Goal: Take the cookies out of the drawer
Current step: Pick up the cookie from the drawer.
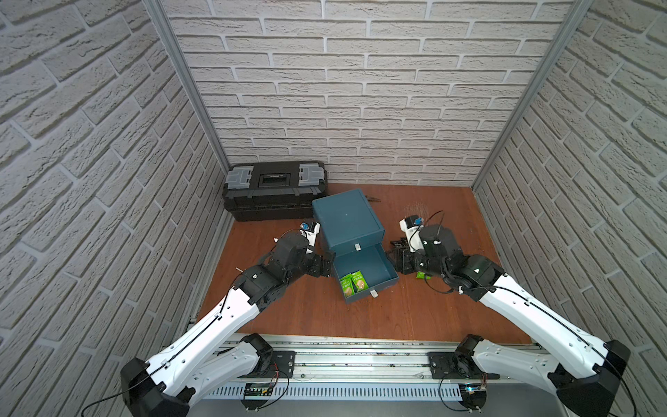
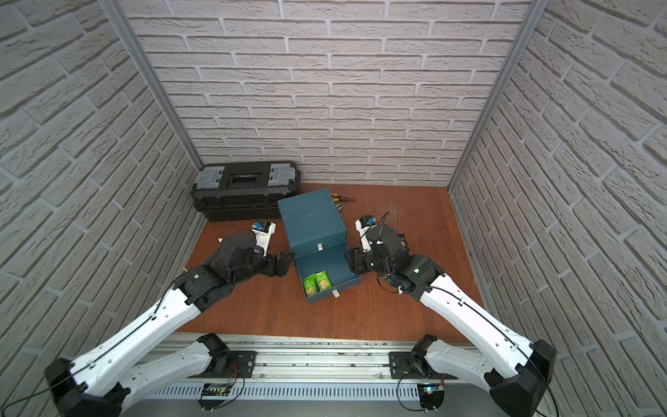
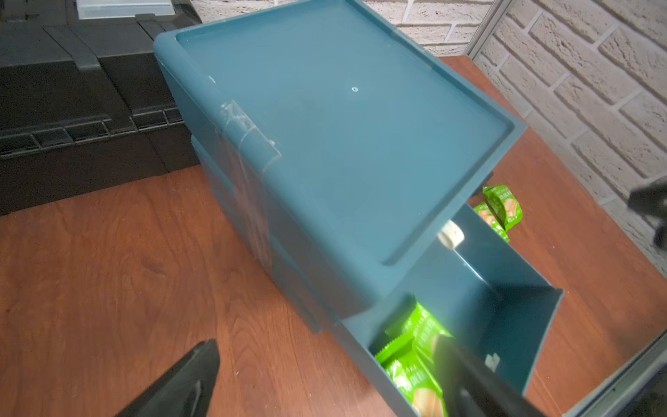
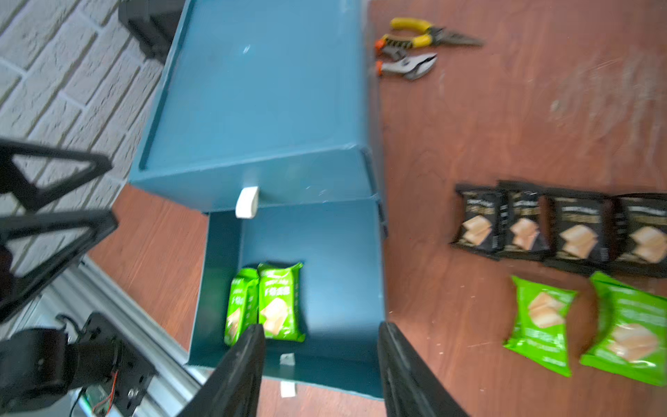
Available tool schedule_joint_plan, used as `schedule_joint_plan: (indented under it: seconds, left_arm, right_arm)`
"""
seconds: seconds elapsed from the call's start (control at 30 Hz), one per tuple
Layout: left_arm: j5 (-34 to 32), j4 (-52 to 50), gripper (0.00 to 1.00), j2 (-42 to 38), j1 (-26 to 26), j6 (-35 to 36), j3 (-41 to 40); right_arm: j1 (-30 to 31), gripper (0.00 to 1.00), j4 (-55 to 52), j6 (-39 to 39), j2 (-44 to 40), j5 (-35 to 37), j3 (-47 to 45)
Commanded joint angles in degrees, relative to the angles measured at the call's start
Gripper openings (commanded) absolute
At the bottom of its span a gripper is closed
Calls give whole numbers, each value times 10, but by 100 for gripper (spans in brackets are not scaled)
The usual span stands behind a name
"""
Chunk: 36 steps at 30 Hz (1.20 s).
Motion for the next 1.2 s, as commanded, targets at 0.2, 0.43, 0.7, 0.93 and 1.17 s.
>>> schedule_joint_plan:
  seconds: [0.2,0.43,0.7,0.93,1.17]
  left_arm:
    - [57,97,99,49,41,-16,24]
    - [69,109,99,61,47,-17,22]
    - [69,119,99,67,50,-15,21]
    - [81,125,99,78,55,-15,23]
    - [84,125,98,74,57,-14,22]
  right_arm:
    - [95,55,22,43,102,50,-5]
    - [106,58,15,35,169,58,6]
    - [112,59,26,26,245,53,32]
    - [117,59,23,22,298,35,69]
    - [120,41,11,24,312,58,77]
